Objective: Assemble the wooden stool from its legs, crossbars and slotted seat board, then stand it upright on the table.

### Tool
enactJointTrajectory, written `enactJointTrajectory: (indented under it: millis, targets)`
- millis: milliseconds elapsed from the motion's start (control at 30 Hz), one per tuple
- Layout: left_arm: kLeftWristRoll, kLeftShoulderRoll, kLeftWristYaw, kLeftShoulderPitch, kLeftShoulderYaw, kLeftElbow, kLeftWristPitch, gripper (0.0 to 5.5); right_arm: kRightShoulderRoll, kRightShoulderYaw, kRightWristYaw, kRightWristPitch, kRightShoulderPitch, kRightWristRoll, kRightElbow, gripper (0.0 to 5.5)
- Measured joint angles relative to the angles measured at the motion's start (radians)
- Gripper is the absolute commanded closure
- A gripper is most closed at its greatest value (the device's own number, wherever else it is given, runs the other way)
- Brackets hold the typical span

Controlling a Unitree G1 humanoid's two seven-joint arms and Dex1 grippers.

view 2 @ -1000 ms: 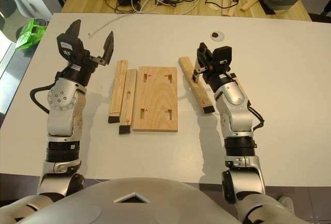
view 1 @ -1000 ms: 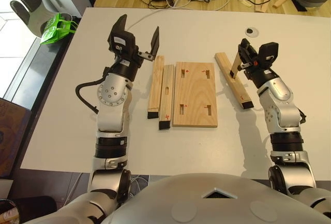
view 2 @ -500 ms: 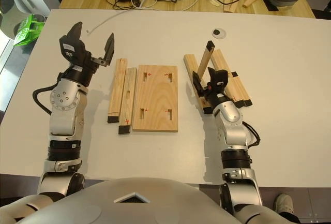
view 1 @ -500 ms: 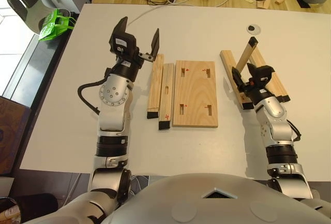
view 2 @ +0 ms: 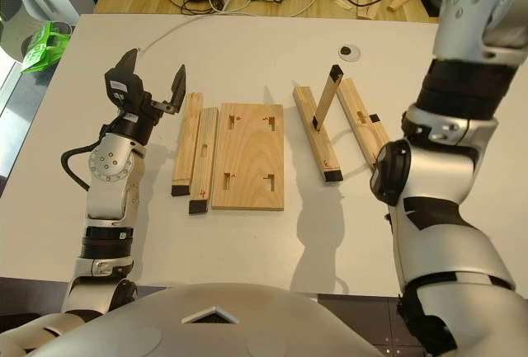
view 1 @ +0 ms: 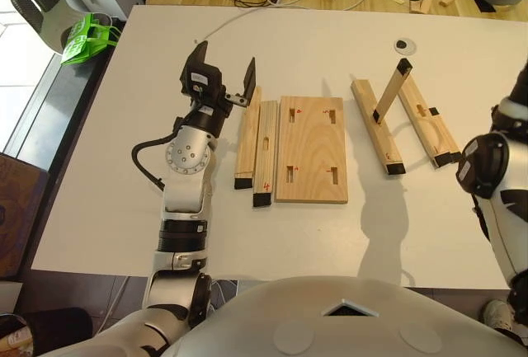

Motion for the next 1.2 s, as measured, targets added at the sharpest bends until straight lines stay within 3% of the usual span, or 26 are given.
enactJointTrajectory:
  millis: [67, 133, 267, 333, 533, 733, 900, 1033, 1200]
  targets:
    - [0.000, -0.003, 0.000, -0.004, -0.002, -0.002, 0.000, 0.98, 0.019, 0.070, 0.020, 0.054, 0.098, -0.030, 0.056, 2.35]
    - [0.000, -0.003, 0.001, -0.004, -0.002, -0.006, 0.000, 0.98, 0.030, 0.153, 0.052, 0.101, 0.316, -0.076, 0.098, 2.35]
    - [0.000, -0.007, 0.002, 0.000, -0.003, -0.008, -0.001, 0.98, -0.060, 0.183, 0.070, 0.050, 0.528, -0.143, 0.027, 2.35]
    - [0.000, -0.006, 0.004, 0.004, 0.000, -0.008, -0.001, 0.98, -0.052, 0.211, 0.076, 0.054, 0.732, -0.168, 0.007, 2.35]
    - [0.001, -0.008, 0.007, 0.004, -0.001, -0.003, -0.006, 0.98, 0.042, 0.151, 0.081, -0.037, 0.745, -0.136, -0.024, 2.35]
    - [0.004, -0.011, 0.009, 0.003, -0.007, -0.001, -0.007, 0.98, 0.085, 0.072, 0.176, -0.090, 0.777, 0.003, -0.246, 2.35]
    - [0.000, -0.006, -0.006, -0.003, -0.011, -0.037, 0.015, 0.98, 0.058, 0.043, 0.254, 0.135, 0.820, 0.144, -0.349, 2.35]
    - [0.000, 0.009, -0.012, -0.008, 0.004, -0.038, 0.017, 0.98, 0.050, 0.017, 0.164, 0.490, 0.860, 0.251, -0.491, 2.35]
    - [0.004, 0.002, -0.011, 0.003, -0.006, -0.042, 0.017, 0.98, 0.134, 0.004, 0.039, 0.731, 0.874, 0.293, -0.566, 2.35]
